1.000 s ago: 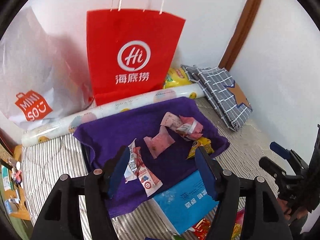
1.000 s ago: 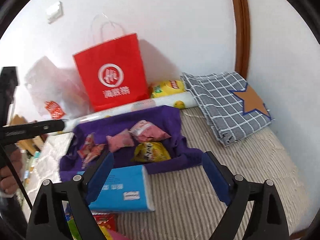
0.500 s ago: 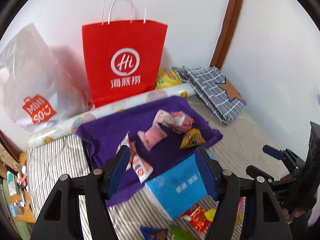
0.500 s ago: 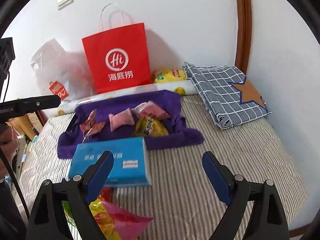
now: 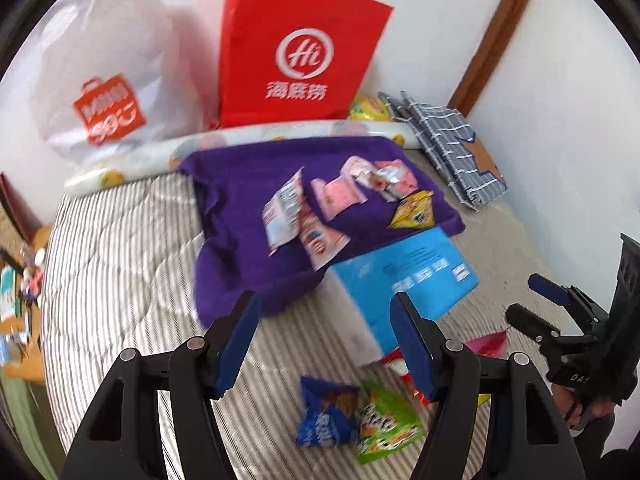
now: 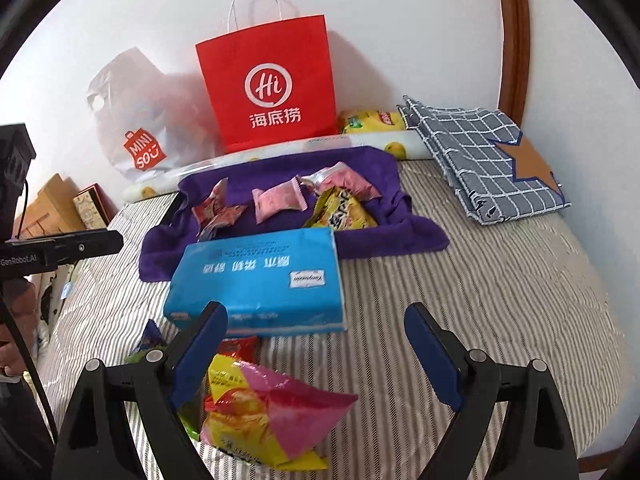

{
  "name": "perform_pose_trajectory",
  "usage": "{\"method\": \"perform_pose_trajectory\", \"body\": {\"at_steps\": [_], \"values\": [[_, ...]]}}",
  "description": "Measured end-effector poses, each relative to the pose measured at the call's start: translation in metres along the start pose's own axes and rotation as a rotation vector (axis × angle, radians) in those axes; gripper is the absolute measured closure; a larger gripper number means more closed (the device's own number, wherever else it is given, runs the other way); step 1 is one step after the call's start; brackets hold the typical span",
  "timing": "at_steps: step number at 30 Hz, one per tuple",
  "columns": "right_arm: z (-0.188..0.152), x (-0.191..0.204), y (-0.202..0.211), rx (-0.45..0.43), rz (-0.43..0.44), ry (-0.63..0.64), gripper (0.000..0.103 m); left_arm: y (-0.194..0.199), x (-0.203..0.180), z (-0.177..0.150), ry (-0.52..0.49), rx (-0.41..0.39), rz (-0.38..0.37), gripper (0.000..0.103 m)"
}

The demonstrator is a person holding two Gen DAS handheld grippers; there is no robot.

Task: Organize snacks
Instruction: 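Move both open tools back toward the remaining snack pile, then grasp the pink-yellow chip bag with the right tool while the left reaches a blue packet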

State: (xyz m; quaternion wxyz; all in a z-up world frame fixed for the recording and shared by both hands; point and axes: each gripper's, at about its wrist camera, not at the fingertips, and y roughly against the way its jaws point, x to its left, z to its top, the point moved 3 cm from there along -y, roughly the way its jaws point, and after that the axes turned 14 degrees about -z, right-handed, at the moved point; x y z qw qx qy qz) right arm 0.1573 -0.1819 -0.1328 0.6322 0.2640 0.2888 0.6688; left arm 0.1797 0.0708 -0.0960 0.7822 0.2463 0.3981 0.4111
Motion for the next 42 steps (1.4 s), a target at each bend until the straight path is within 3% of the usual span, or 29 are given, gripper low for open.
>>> {"method": "perform_pose_trajectory", "body": {"at_steps": [9,14,28,34,40,42], "values": [[-0.016,0.006,0.0,0.037,0.041,-0.008,0.013,0.012,0.026,-0.023,0.101,-0.004,0.003,0.036],[-0.031,0.015,-0.006,0.094,0.075,0.024,0.013,0.01,0.023,-0.035,0.102,0.007,0.003,0.036],[-0.056,0.01,0.008,0.165,0.025,0.002,0.013,0.004,0.012,-0.068,0.092,0.038,0.001,0.036],[-0.064,0.015,0.021,0.178,0.111,-0.026,0.013,0.0,0.013,-0.081,0.113,0.049,-0.014,0.036],[-0.062,0.033,-0.005,0.211,0.146,-0.067,0.013,-0.009,0.009,-0.089,0.099,0.081,-0.006,0.036],[-0.06,0.039,-0.013,0.209,0.116,-0.051,0.013,-0.015,0.01,-0.091,0.091,0.102,0.0,0.036]]}}
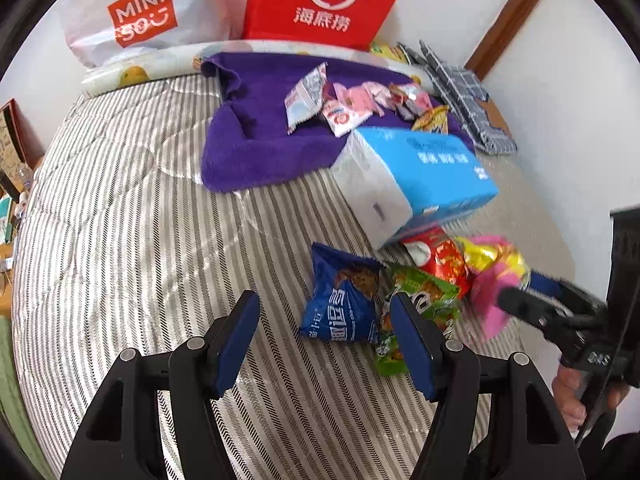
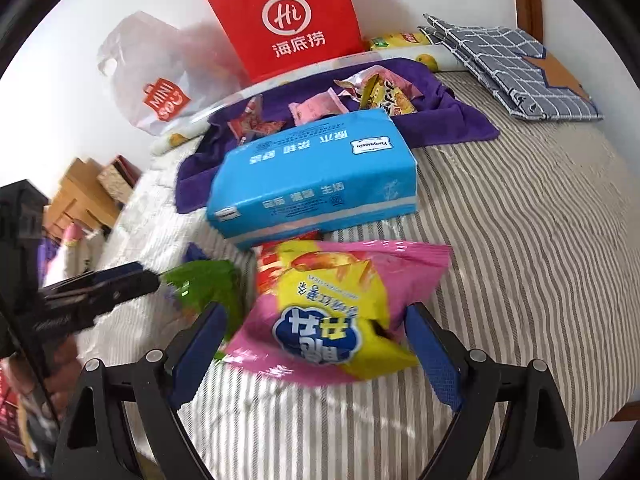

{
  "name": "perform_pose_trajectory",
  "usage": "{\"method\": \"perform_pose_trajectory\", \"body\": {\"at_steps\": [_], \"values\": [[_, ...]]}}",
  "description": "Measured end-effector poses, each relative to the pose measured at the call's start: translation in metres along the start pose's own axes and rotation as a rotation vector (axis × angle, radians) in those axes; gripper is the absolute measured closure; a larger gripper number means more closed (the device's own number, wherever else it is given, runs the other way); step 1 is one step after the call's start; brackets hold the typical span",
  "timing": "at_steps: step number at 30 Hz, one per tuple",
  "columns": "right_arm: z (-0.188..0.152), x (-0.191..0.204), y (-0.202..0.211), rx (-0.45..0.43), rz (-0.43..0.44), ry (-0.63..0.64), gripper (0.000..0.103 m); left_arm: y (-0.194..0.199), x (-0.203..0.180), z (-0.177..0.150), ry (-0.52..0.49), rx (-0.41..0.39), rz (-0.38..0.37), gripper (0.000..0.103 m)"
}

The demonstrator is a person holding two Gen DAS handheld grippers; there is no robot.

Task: Organize snacks
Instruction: 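Grasp the pink-yellow chip bag with the right tool while the left reaches a blue packet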

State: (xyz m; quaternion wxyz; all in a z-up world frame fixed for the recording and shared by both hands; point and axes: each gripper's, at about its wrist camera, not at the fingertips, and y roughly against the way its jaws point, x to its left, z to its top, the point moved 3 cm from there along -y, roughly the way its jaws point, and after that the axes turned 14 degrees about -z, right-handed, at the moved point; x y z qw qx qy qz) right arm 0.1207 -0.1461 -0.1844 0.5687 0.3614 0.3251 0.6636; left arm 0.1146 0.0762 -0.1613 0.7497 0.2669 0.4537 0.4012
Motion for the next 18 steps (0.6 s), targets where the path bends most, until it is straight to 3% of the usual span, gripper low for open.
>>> {"method": "perform_pose_trajectory", "body": {"at_steps": [7,14,15,18], "values": [[0.006,0.002,-0.018,-0.003,-0.046,0.053,0.011,-0.022,0.001,-0.003,-0.045,0.043,0.072,0.036],[0.006,-0.002,-0.019,-0.031,-0.059,0.099,0.019,-0.041,-0.012,-0.005,-0.152,0.051,0.151,0.036],[0.007,-0.003,-0.018,-0.034,-0.056,0.097,0.021,-0.042,-0.012,-0.006,-0.163,0.046,0.16,0.038],[0.009,-0.011,-0.012,-0.045,-0.038,0.076,0.023,-0.042,-0.016,-0.011,-0.204,0.022,0.16,0.056]]}}
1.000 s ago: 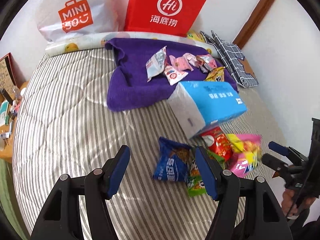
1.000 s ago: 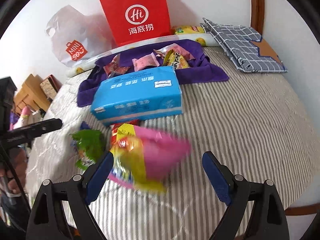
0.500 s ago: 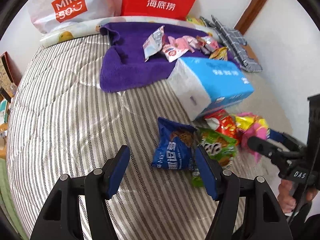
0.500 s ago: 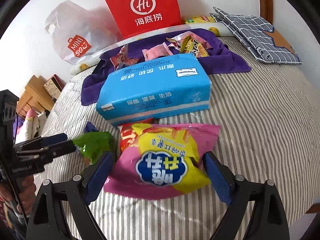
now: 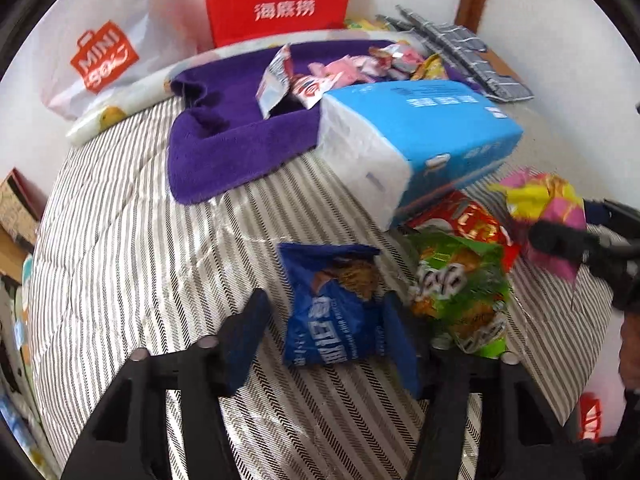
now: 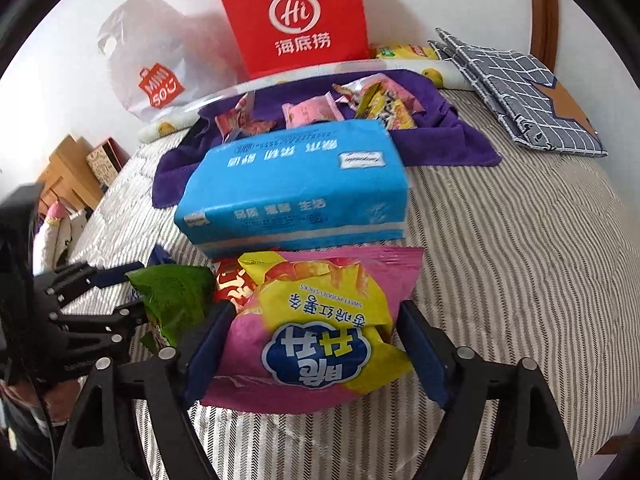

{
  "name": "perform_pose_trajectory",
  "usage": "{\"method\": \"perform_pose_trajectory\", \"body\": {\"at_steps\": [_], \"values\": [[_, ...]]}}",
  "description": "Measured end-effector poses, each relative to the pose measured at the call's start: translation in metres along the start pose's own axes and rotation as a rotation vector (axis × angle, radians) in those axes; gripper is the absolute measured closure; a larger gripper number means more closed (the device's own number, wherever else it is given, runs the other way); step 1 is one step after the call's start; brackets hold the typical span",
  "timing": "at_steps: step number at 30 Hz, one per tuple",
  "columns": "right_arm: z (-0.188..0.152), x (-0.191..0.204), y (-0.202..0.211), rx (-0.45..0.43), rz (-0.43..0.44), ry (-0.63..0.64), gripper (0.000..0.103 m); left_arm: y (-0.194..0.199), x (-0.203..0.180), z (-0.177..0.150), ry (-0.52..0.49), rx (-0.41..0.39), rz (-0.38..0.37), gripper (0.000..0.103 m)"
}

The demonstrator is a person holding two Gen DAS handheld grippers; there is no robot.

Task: Organize snacks
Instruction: 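Grasp the pink-yellow chip bag with the right tool while the left reaches a blue packet, then carry the pink-yellow chip bag and blue biscuit packet over the purple towel with both tools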

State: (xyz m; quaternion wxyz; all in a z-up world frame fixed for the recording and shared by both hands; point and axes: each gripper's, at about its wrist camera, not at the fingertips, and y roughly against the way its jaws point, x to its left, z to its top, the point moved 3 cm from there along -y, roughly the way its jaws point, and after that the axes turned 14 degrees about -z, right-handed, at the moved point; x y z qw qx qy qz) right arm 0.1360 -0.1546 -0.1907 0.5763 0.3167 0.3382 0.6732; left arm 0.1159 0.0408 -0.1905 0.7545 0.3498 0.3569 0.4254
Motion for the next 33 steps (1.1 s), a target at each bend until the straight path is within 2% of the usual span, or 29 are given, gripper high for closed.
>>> {"method": "perform_pose_trajectory", "body": {"at_steps": [1,2,8,14,18,33], "values": [[0.001,-0.003,0.002,-0.005,0.005,-0.01,0.024,0.002,0.0,-0.001,-0.001,-0.009,-0.003,0.062],[0.001,-0.007,0.005,-0.014,0.014,-0.021,0.024,0.004,0.0,-0.001,0.0,-0.015,-0.005,0.063],[0.003,-0.019,0.015,-0.039,0.01,-0.051,0.026,0.013,0.008,-0.001,0.037,-0.047,-0.045,0.063],[0.009,-0.028,0.022,-0.053,0.009,-0.084,0.026,0.03,0.014,0.003,0.072,-0.095,-0.053,0.063],[0.014,-0.026,0.027,-0.07,0.0,-0.077,0.026,0.041,0.016,0.01,0.1,-0.12,-0.099,0.063],[0.03,-0.022,0.055,-0.143,0.005,-0.06,0.026,0.07,0.0,0.034,0.09,-0.194,-0.083,0.063]]}}
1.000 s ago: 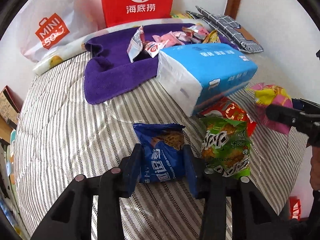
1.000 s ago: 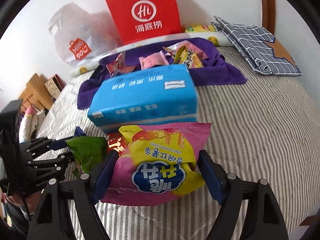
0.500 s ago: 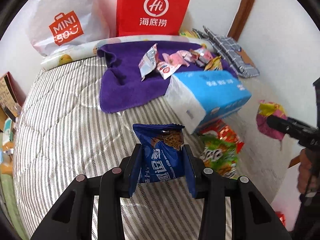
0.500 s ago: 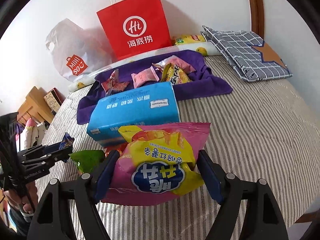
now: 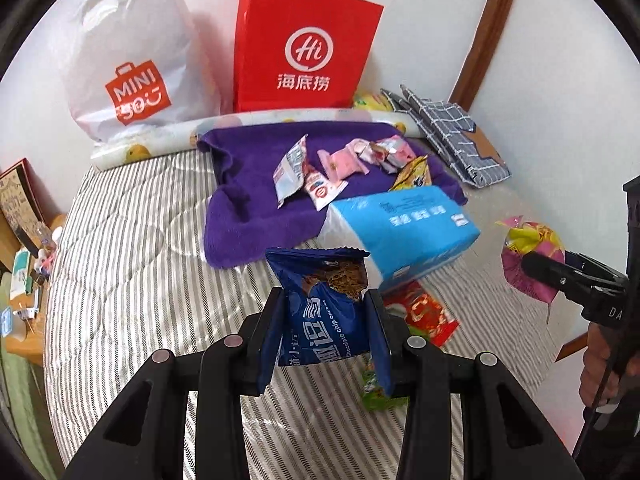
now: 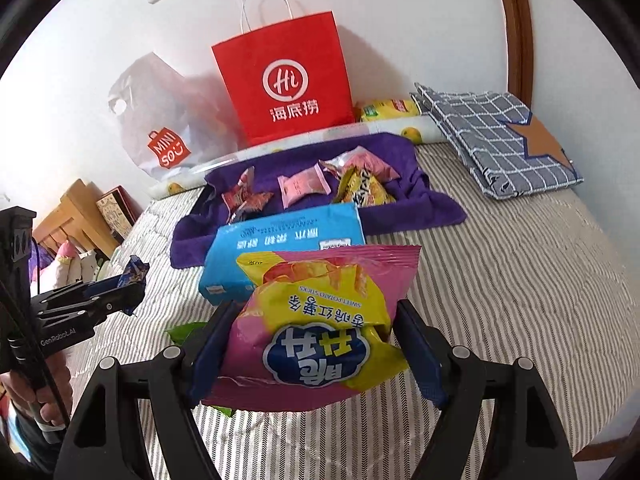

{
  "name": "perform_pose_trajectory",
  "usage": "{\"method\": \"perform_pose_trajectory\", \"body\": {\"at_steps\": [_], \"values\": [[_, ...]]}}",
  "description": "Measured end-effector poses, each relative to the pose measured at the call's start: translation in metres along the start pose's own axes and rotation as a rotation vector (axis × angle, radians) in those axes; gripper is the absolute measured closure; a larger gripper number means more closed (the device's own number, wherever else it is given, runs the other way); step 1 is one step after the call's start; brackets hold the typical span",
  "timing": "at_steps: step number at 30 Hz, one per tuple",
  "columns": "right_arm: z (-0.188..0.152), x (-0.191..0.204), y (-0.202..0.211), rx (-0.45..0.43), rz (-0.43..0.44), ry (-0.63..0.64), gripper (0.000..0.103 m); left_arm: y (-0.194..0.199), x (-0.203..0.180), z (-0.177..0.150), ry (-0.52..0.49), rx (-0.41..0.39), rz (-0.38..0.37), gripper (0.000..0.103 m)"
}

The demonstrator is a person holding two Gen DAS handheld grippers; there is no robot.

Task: Organize snacks
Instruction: 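Carry the pink-yellow chip bag and blue biscuit packet over the purple towel with both tools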

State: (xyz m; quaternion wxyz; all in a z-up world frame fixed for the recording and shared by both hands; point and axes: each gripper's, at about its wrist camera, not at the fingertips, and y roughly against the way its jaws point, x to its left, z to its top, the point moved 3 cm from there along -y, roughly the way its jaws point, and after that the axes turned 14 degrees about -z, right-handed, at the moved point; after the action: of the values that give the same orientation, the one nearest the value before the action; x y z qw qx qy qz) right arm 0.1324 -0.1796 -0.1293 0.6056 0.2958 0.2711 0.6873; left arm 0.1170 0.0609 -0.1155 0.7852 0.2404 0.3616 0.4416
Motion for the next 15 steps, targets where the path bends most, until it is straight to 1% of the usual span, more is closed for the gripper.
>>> {"method": "perform_pose_trajectory", "body": {"at_steps": [9,15], "values": [[0.016,-0.004,0.011,-0.042,0.004,0.0,0.026,0.004,-0.014,0.02,0.029,-0.015,-0.08,0.063],[0.031,-0.007,0.013,-0.069,0.009,-0.005,0.026,0.002,-0.018,0.039,0.043,-0.016,-0.117,0.063]]}}
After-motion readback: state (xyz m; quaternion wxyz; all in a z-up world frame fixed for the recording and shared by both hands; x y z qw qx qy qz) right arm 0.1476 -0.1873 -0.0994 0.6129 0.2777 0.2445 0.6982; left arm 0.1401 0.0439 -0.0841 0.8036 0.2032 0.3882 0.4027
